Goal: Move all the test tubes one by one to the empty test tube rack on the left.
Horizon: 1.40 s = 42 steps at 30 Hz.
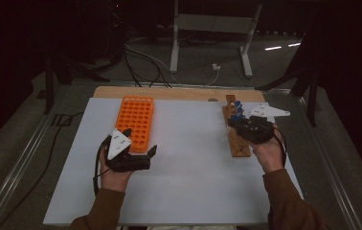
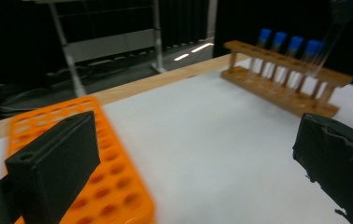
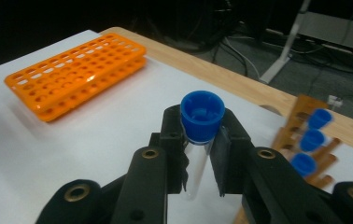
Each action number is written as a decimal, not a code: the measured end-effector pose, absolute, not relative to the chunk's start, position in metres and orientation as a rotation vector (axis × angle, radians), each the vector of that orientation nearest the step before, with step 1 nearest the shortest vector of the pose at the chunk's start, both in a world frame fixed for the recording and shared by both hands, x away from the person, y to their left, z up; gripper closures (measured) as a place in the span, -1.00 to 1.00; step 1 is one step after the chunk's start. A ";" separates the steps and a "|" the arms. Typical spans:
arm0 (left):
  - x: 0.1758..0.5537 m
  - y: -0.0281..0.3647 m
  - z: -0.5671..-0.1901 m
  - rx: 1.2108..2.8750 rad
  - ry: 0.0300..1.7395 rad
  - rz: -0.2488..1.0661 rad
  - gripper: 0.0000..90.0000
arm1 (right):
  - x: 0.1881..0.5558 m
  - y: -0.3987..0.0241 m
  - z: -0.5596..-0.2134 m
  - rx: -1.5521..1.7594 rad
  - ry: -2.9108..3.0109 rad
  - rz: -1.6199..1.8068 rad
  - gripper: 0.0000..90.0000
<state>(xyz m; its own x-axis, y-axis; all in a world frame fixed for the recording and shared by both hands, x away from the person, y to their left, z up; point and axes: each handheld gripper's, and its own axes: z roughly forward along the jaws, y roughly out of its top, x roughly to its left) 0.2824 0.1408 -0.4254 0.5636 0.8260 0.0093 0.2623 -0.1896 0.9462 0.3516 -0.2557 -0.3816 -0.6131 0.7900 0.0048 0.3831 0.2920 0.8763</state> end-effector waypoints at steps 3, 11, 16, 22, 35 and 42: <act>0.287 0.126 -0.427 1.751 0.878 0.637 -0.97 | 0.353 -0.247 -0.383 1.035 2.157 1.272 0.70; 0.299 0.092 -0.430 1.802 0.810 0.603 -0.97 | 0.352 -0.228 -0.381 0.987 2.205 1.309 0.71; 0.310 0.075 -0.428 1.794 0.786 0.569 -0.87 | 0.350 -0.213 -0.381 0.943 2.240 1.317 0.71; 0.317 0.063 -0.427 1.824 0.781 0.493 -0.63 | 0.350 -0.203 -0.383 0.935 2.263 1.323 0.70; 0.325 0.024 -0.430 1.870 0.728 0.481 -0.09 | 0.348 -0.180 -0.388 0.938 2.315 1.419 0.70; 0.325 0.012 -0.432 1.879 0.686 0.450 0.45 | 0.347 -0.176 -0.390 0.930 2.353 1.416 0.70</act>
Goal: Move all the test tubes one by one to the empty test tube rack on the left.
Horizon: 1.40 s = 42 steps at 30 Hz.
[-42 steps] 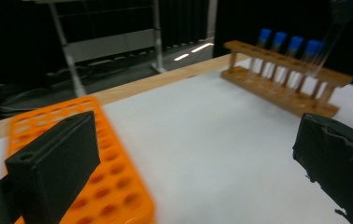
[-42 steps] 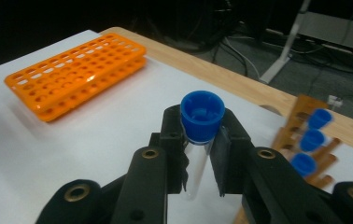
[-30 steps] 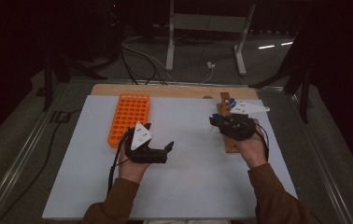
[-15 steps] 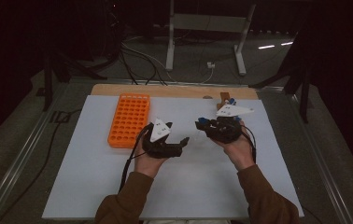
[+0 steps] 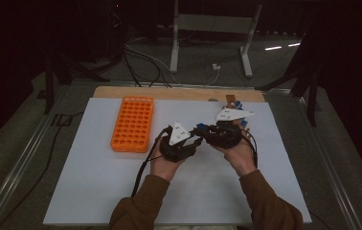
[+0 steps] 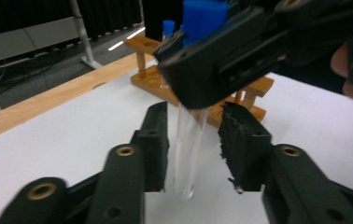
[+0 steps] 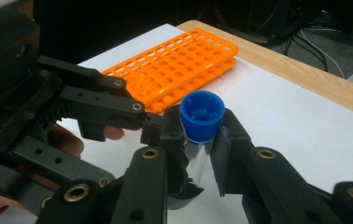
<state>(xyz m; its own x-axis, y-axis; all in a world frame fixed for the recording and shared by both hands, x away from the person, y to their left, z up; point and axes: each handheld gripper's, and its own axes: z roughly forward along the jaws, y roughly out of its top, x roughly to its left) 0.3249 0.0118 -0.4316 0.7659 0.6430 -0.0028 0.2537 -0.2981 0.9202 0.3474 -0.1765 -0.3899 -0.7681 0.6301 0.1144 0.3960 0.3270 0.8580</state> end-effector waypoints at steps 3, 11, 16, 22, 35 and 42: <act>0.325 0.010 -0.431 1.885 0.681 0.452 0.53 | 0.347 -0.176 -0.390 0.932 2.361 1.418 0.70; 0.325 0.012 -0.430 1.884 0.660 0.459 0.73 | 0.347 -0.178 -0.390 0.923 2.370 1.445 0.63; 0.327 0.014 -0.431 1.886 0.670 0.466 0.74 | 0.347 -0.183 -0.388 0.917 2.340 1.513 0.01; 0.330 0.021 -0.431 1.882 0.707 0.486 0.74 | 0.348 -0.191 -0.387 0.947 2.317 1.507 -0.38; 0.333 0.040 -0.425 1.843 0.756 0.504 0.74 | 0.343 -0.209 -0.397 0.976 2.243 1.394 -0.93; 0.333 0.051 -0.421 1.824 0.775 0.523 0.74 | 0.340 -0.221 -0.405 0.986 2.200 1.320 -1.00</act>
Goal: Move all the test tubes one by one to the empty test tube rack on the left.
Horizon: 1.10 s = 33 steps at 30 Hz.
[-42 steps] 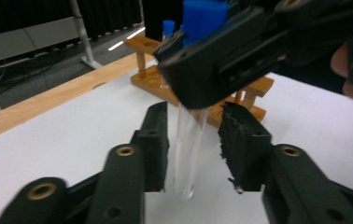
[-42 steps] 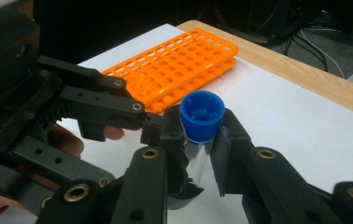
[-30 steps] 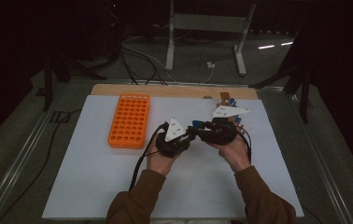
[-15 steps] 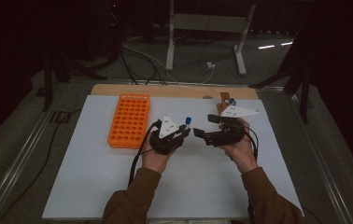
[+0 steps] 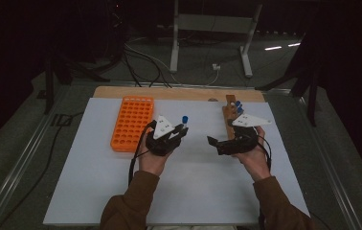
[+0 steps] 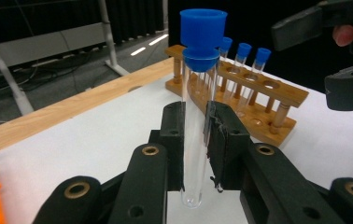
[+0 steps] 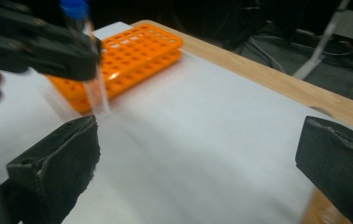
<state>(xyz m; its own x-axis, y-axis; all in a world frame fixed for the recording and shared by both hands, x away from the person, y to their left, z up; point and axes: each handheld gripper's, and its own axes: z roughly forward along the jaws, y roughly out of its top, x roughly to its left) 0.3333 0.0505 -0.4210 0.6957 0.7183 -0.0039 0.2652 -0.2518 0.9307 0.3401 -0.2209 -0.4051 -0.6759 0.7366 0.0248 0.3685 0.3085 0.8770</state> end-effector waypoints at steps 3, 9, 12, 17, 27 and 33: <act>0.334 0.057 -0.420 1.812 0.791 0.530 0.73 | 0.339 -0.231 -0.407 1.004 2.164 1.324 -1.00; 0.336 0.069 -0.417 1.786 0.815 0.546 0.73 | 0.337 -0.242 -0.408 1.013 2.113 1.300 -1.00; 0.337 0.076 -0.415 1.777 0.829 0.557 0.73 | 0.336 -0.254 -0.411 1.042 2.073 1.312 -1.00; 0.338 0.087 -0.414 1.766 0.848 0.584 0.73 | 0.336 -0.264 -0.413 1.067 2.047 1.320 -1.00; 0.342 0.103 -0.414 1.739 0.886 0.608 0.73 | 0.331 -0.286 -0.420 1.119 2.002 1.312 -1.00; 0.343 0.109 -0.415 1.727 0.894 0.619 0.73 | 0.328 -0.292 -0.422 1.124 1.986 1.303 -1.00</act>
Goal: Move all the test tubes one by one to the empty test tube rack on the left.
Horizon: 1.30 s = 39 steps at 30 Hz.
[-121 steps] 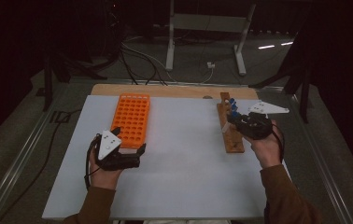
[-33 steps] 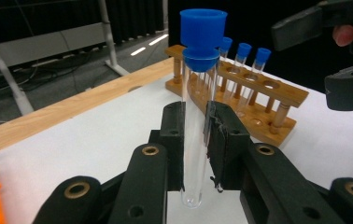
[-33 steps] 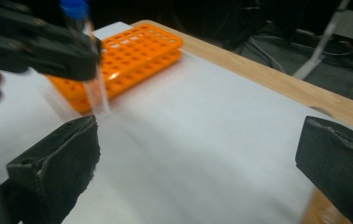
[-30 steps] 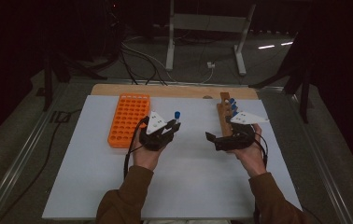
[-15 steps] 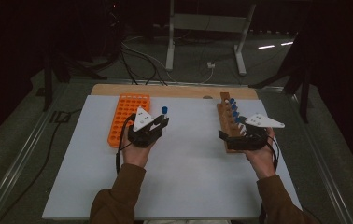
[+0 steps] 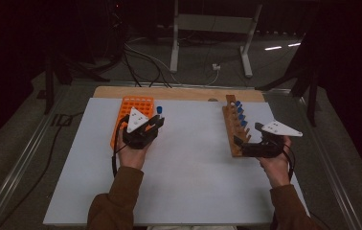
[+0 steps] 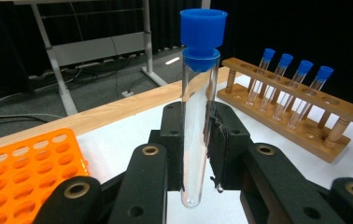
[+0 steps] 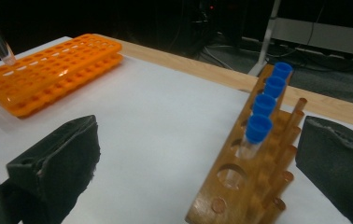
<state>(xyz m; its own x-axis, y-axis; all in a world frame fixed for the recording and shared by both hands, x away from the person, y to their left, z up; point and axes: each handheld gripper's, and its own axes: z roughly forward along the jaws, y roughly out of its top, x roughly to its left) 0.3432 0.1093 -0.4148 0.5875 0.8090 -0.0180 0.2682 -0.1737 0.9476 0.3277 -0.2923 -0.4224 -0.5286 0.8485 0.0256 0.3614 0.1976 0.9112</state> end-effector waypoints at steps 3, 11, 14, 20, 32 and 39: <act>0.344 0.115 -0.415 1.725 0.903 0.630 0.73 | 0.325 -0.296 -0.424 1.127 1.981 1.297 -1.00; 0.344 0.126 -0.419 1.714 0.933 0.651 0.73 | 0.318 -0.305 -0.430 1.146 1.963 1.313 -1.00; 0.344 0.132 -0.422 1.711 0.945 0.649 0.73 | 0.316 -0.309 -0.432 1.160 1.958 1.328 -1.00; 0.343 0.141 -0.430 1.709 0.978 0.655 0.73 | 0.316 -0.312 -0.433 1.173 1.952 1.336 -1.00; 0.341 0.153 -0.451 1.713 1.044 0.660 0.73 | 0.314 -0.314 -0.436 1.192 1.943 1.346 -1.00; 0.342 0.153 -0.463 1.757 1.057 0.664 0.73 | 0.315 -0.316 -0.436 1.206 1.934 1.351 -1.00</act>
